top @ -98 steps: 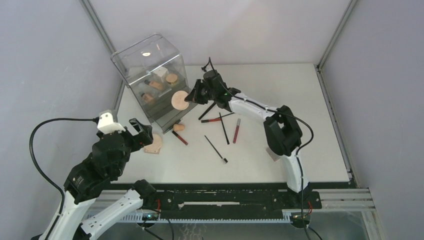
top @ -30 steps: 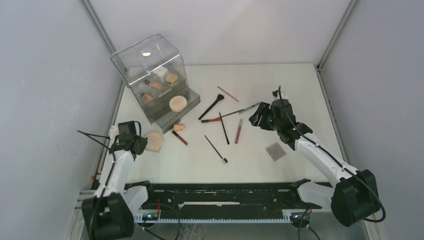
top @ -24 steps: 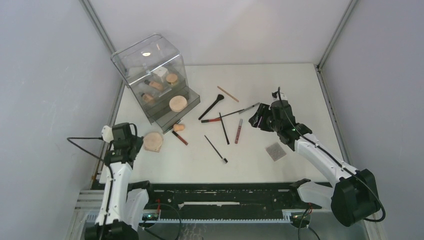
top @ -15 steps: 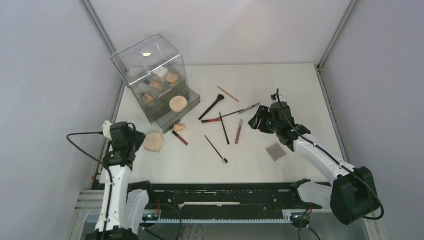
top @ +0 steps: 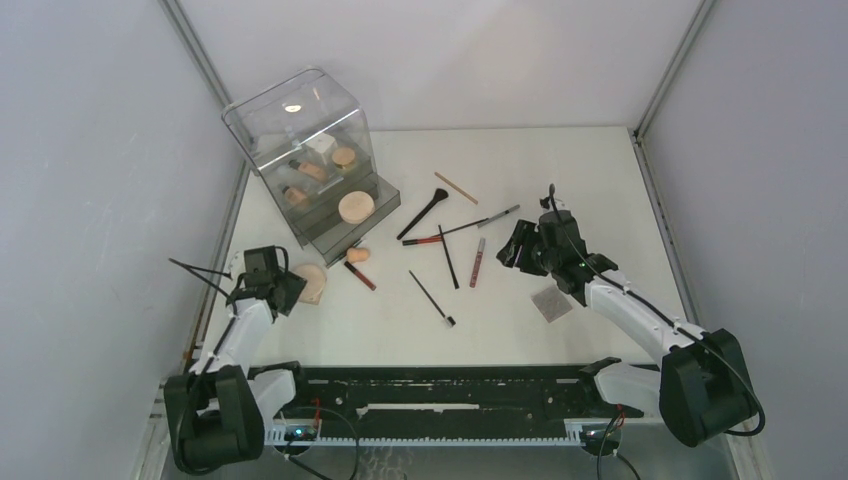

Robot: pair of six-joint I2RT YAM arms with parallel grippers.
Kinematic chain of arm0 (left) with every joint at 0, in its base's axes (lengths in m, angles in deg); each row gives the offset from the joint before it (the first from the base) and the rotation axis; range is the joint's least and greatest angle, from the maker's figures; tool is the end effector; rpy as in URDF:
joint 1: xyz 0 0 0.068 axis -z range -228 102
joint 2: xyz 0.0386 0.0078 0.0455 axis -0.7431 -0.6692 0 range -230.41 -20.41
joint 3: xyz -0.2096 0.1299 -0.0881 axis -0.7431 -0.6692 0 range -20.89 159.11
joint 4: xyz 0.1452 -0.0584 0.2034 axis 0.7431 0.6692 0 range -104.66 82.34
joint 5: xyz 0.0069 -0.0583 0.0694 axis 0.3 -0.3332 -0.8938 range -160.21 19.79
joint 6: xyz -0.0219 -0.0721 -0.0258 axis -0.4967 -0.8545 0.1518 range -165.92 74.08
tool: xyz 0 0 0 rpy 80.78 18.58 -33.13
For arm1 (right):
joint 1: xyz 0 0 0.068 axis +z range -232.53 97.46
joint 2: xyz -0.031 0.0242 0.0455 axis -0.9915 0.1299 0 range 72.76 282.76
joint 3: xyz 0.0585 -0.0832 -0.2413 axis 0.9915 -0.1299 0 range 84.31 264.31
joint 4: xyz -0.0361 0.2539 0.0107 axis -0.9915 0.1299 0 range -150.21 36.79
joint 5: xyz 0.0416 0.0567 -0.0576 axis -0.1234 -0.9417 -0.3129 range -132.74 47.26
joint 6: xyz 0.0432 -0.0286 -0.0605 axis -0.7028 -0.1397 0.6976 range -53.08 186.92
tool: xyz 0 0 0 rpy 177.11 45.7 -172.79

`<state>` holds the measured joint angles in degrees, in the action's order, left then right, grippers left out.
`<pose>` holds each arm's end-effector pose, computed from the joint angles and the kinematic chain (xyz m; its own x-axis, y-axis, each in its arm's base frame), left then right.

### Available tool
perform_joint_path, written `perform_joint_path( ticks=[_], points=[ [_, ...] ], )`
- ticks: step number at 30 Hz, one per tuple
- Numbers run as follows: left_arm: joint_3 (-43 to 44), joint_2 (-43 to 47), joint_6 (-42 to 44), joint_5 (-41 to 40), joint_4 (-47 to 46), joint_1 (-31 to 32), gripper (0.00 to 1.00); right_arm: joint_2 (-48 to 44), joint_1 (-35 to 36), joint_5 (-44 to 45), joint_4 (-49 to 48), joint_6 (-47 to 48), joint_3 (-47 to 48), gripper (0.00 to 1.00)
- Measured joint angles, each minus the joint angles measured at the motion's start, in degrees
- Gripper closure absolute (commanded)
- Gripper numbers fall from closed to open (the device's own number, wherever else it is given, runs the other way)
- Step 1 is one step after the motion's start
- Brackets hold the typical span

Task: Organize the makeup
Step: Pick up the makeup tool from the center of the board.

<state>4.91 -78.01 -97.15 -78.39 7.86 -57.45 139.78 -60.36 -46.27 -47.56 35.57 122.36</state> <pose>0.1985 0.0430 0.1363 -0.3112 -0.8341 -0.4554 -0.7778 0.4989 -0.3823 0.2454 0.1045 0.1877 -0.7435 0.2578 -0.6171 -0.0381 0.9049 0.4239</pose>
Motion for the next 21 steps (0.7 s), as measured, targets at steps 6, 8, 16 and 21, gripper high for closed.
perform_joint_path(
  ticks=[6,8,16,21],
  points=[
    [0.0,-4.35,-1.57,-0.15,-3.13,0.0,0.93,0.0,-0.04,-0.26,-0.07,0.0,-0.09,0.37],
    [0.0,-4.26,-2.25,-0.2,-3.58,0.0,1.0,0.0,-0.07,-0.33,-0.07,0.0,-0.09,0.37],
    [4.26,3.28,-0.66,-3.43,7.04,-0.09,1.0,-0.02,-0.9,-1.7,-0.11,-0.02,-0.09,0.36],
    [10.82,11.89,1.31,-3.8,11.13,-0.11,1.0,-0.39,-1.29,-1.97,-0.11,-0.02,-0.09,0.37]
  ],
)
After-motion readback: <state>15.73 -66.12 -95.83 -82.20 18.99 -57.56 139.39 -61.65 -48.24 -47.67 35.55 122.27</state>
